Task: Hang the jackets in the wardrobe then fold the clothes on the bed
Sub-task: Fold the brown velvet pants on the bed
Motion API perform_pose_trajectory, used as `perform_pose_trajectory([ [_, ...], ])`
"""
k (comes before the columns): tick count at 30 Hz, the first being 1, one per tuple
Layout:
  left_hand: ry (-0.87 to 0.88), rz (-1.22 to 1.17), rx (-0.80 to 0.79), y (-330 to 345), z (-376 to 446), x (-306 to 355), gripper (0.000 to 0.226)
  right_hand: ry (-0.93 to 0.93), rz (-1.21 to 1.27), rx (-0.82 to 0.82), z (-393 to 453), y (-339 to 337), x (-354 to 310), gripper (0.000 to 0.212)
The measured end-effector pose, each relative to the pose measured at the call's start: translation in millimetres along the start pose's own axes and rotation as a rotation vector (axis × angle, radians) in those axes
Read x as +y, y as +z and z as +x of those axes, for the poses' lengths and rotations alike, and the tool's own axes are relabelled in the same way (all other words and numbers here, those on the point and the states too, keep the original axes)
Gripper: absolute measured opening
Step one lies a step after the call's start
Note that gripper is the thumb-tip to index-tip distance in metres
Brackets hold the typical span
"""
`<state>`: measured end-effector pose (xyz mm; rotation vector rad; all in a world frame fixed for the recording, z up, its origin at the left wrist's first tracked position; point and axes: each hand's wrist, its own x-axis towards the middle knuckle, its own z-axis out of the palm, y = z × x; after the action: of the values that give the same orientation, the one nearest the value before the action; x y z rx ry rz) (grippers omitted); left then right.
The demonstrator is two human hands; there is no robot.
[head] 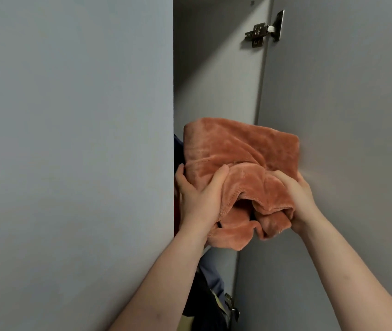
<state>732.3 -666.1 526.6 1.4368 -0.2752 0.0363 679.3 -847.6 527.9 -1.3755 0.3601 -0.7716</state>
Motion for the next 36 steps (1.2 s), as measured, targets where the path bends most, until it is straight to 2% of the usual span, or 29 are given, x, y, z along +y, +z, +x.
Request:
perform_pose_trajectory([
  [3, 0.193, 0.167, 0.039, 2, -5, 12, 0.105, 0.044, 0.066, -0.058, 16, 8, -1, 0.018],
  [6, 0.401, 0.415, 0.102, 8, -2, 17, 0.085, 0.072, 0.086, -0.149, 39, 20, -1, 0.009],
  [11, 0.513, 0.812, 0.091, 9, 9, 28, 0.051, 0.104, 0.089, -0.338, 83, 47, -2, 0.008],
  [13, 0.517, 0.889, 0.117, 8, 14, 32, 0.046, 0.145, 0.124, -0.437, 95, 63, -4, 0.005],
  [18, 0.498, 0.949, 0.218, 4, 28, 41, 0.044, 0.185, 0.179, -0.628, 111, 105, -6, 0.022],
  [21, 0.471, 1.023, 0.271, 6, 33, 37, 0.047, 0.209, 0.117, -0.743, 116, 124, 0, 0.033],
  [27, 0.343, 1.229, 0.259, 5, 34, -1, 0.052, 0.220, -0.143, -0.924, 126, 154, 50, 0.019],
  [30, 0.321, 1.322, 0.270, 5, 33, -20, 0.056, 0.323, -0.131, -0.972, 132, 159, 66, 0.031],
  [32, 0.302, 1.324, 0.264, 6, 35, -27, 0.053, 0.320, -0.171, -1.032, 141, 158, 69, 0.044],
  [33, 0.293, 1.324, 0.264, 6, 36, -29, 0.053, 0.288, -0.191, -1.019, 146, 157, 68, 0.056],
  [35, 0.274, 1.333, 0.270, 7, 38, -31, 0.054, 0.153, -0.177, -0.887, 153, 157, 63, 0.080],
  [36, 0.266, 1.338, 0.272, 7, 38, -32, 0.055, 0.046, -0.128, -0.801, 157, 158, 62, 0.079],
])
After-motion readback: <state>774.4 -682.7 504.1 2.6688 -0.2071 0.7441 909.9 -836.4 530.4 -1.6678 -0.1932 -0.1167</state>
